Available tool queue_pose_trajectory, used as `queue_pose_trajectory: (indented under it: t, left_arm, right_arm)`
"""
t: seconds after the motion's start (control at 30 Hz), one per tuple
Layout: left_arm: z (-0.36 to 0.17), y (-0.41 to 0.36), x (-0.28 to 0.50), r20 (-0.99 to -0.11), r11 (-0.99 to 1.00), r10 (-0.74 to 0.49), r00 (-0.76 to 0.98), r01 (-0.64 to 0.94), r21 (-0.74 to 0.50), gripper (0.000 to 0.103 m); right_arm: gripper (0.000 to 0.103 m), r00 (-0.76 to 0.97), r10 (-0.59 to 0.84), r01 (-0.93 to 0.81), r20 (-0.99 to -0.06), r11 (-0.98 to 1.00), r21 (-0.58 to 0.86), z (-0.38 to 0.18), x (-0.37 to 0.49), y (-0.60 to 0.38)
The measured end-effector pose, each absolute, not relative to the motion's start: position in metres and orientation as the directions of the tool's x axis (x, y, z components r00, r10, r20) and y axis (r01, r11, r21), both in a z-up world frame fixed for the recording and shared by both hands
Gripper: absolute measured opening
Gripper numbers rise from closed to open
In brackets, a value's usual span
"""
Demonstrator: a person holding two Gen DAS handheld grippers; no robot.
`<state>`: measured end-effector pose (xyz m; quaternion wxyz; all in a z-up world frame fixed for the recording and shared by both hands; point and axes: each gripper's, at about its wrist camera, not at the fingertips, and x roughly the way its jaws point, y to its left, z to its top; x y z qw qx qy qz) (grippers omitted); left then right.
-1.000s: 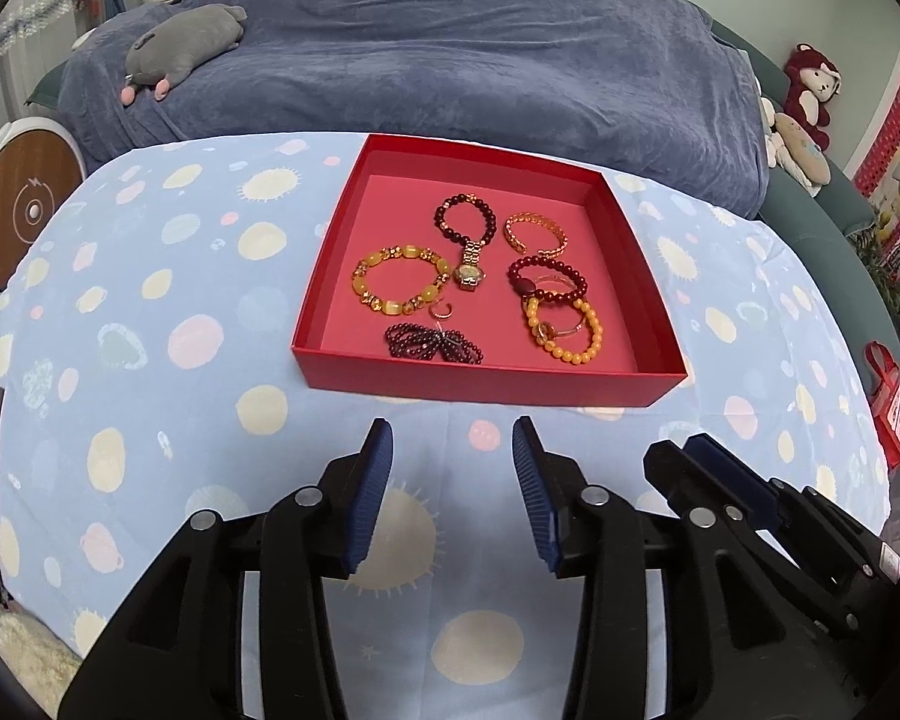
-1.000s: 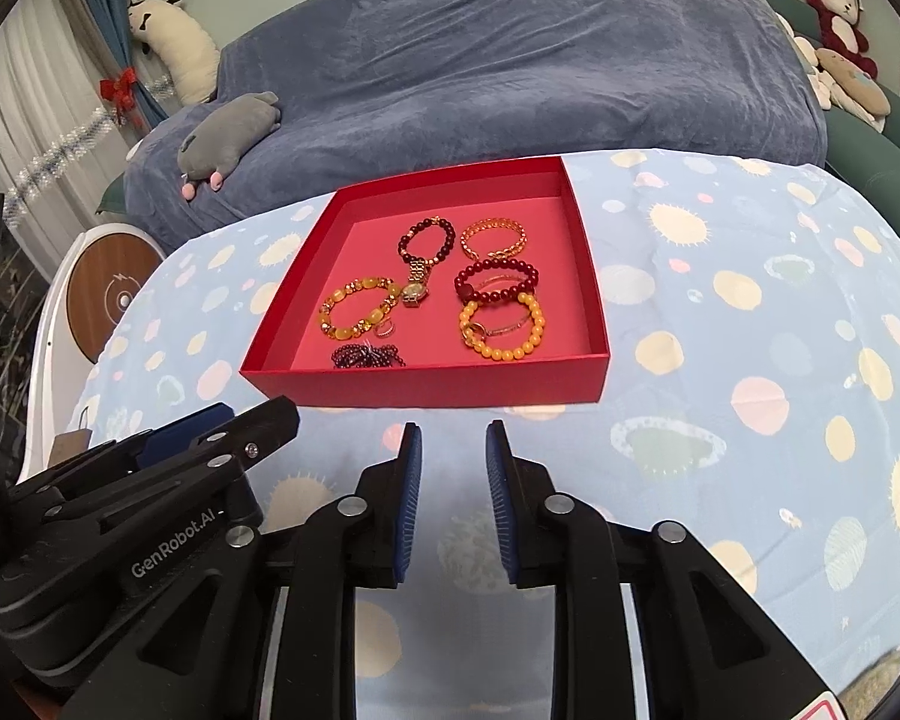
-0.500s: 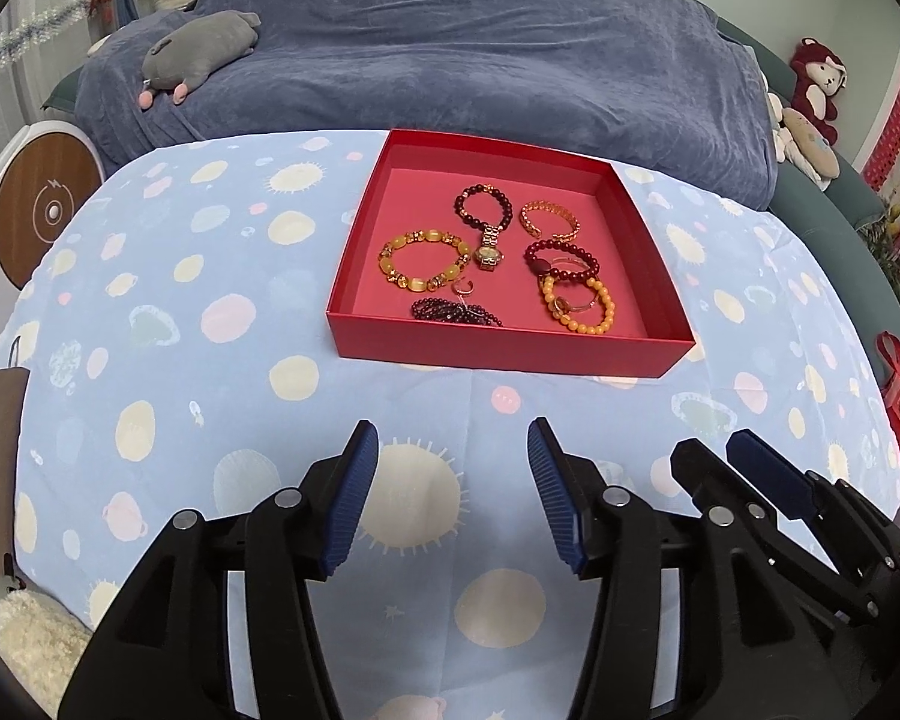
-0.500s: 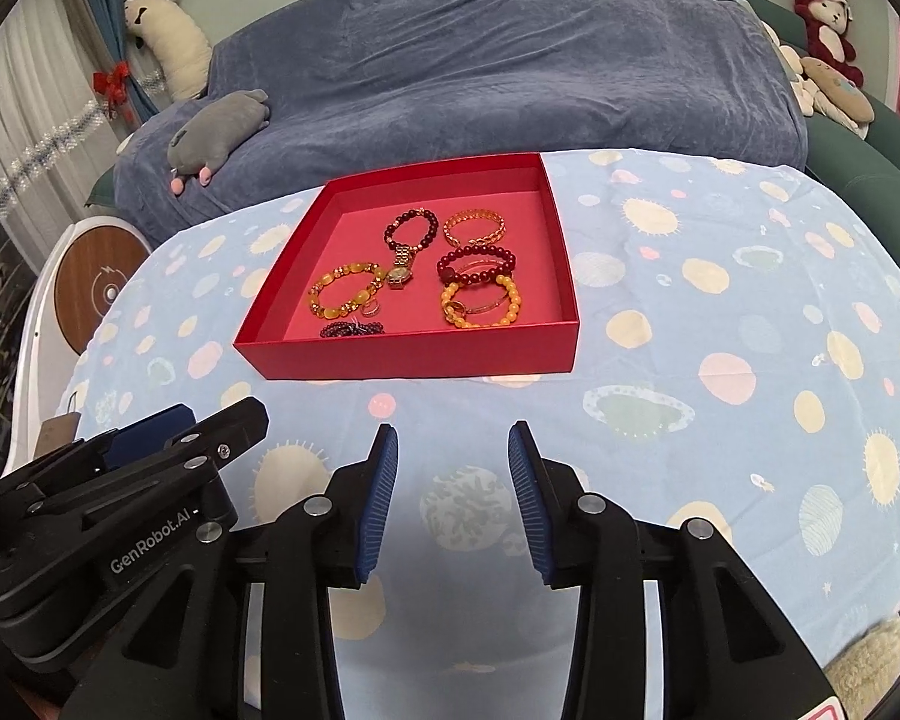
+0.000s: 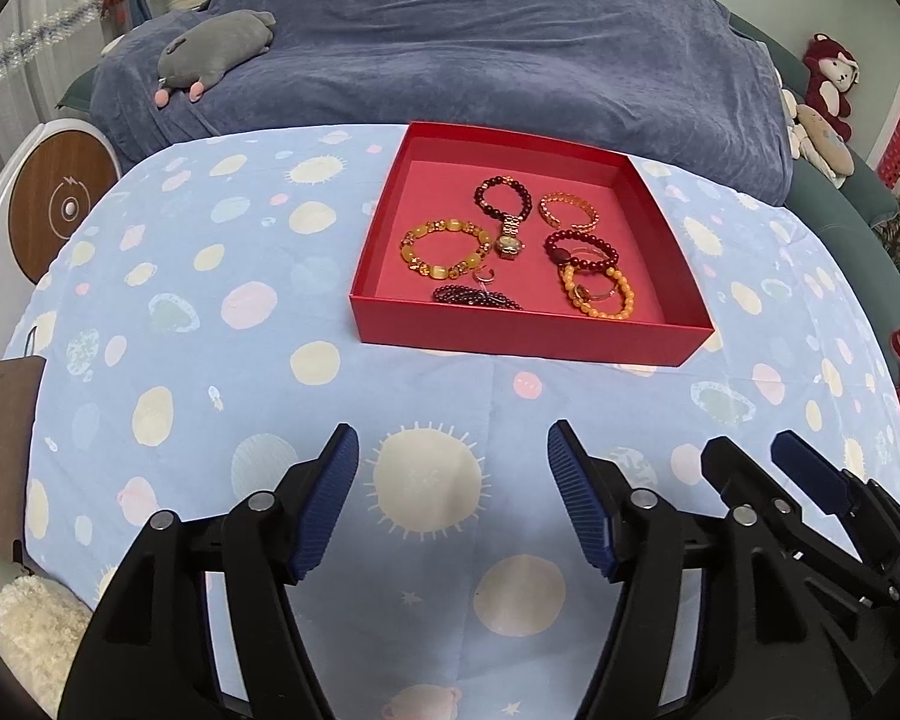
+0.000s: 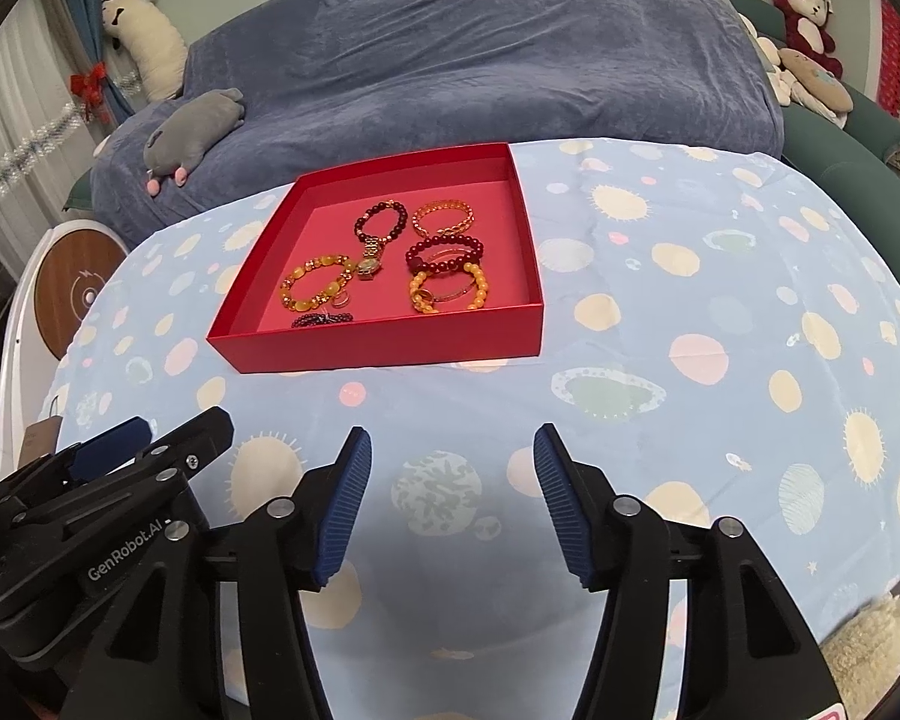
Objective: Organize jewelry
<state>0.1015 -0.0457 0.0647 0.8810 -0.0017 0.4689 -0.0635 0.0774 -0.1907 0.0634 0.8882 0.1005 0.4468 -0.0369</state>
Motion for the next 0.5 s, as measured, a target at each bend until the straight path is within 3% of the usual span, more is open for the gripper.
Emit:
queue_pose_trajectory:
  t: [0.2,0.5]
  left_arm:
    - [0.0657,-0.0415,0.1024,-0.825,0.994,-0.097,0.557,0.091,-0.055,0.070]
    - [0.0651,-0.0365,0.1026,-0.827,0.997,-0.079,0.557,0.065,-0.051,0.077]
  right_arm:
    - [0.070,0.596,0.006,0.185,-0.803,0.972,0.144,0.0630,0.0771,-0.1954]
    - [0.075,0.593,-0.005,0.191,-0.805,0.972,0.134,0.0632,0.0784,-0.1958]
